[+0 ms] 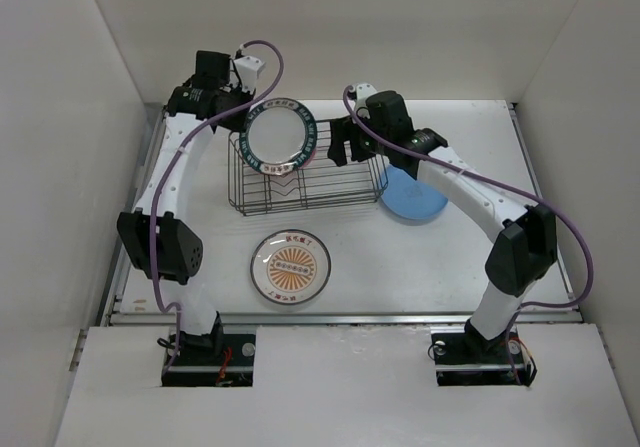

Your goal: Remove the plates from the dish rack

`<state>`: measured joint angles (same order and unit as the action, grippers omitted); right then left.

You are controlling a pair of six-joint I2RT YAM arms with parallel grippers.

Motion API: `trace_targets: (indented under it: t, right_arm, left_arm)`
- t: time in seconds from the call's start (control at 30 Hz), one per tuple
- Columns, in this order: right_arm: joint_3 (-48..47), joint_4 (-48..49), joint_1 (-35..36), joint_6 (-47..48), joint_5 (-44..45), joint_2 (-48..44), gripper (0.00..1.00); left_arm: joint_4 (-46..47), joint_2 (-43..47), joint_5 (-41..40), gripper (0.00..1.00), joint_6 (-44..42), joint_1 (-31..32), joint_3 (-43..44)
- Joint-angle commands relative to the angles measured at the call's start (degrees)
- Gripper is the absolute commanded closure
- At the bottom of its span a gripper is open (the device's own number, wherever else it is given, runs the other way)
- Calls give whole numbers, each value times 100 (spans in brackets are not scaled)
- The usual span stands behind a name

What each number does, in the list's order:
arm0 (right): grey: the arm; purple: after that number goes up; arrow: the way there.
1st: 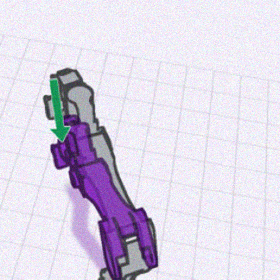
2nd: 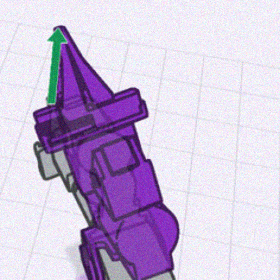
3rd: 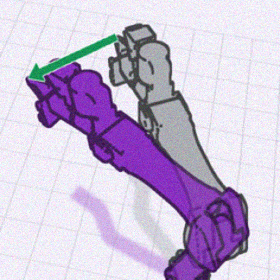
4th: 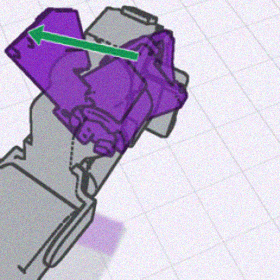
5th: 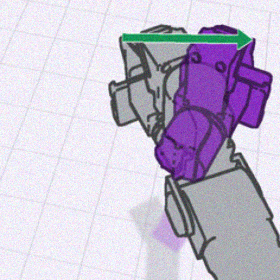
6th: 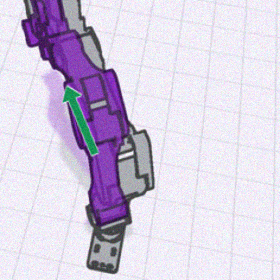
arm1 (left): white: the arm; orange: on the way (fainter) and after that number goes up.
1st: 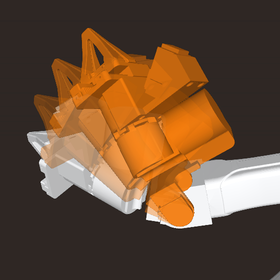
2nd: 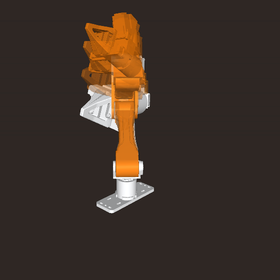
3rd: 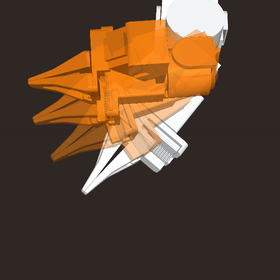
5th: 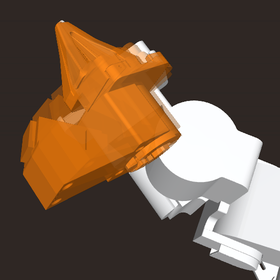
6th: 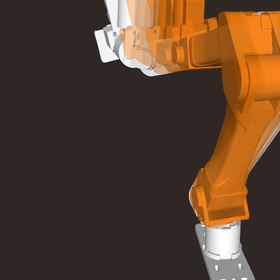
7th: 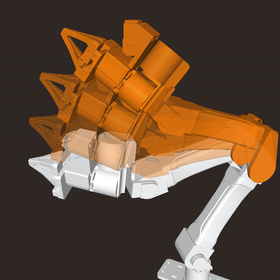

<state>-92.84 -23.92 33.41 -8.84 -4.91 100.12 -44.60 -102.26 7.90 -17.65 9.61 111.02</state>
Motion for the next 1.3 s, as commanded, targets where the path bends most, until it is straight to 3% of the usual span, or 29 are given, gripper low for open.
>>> trace_targets:
  t: [0.0, 0.57, 0.9, 1.1, 1.27]
  right_arm:
    - [63, 397, -10, -83, 122, -317, 17]
    - [284, 450, -115, -311, -177, -212, 17]
    - [336, 503, -168, -364, -177, -159, 17]
    - [441, 564, -168, -364, -177, -159, 17]
    - [372, 950, -484, -364, -1019, 332, 15]
  left_arm:
    - [92, 408, 291, 100, 236, -55, 52]
    - [-102, 224, 572, 100, 499, -55, -546]
    - [-102, 146, 844, 100, 763, -257, 94]
    - [-49, -30, 1047, 100, 921, -389, 17]
    - [-49, -137, 915, 100, 693, -389, -265]
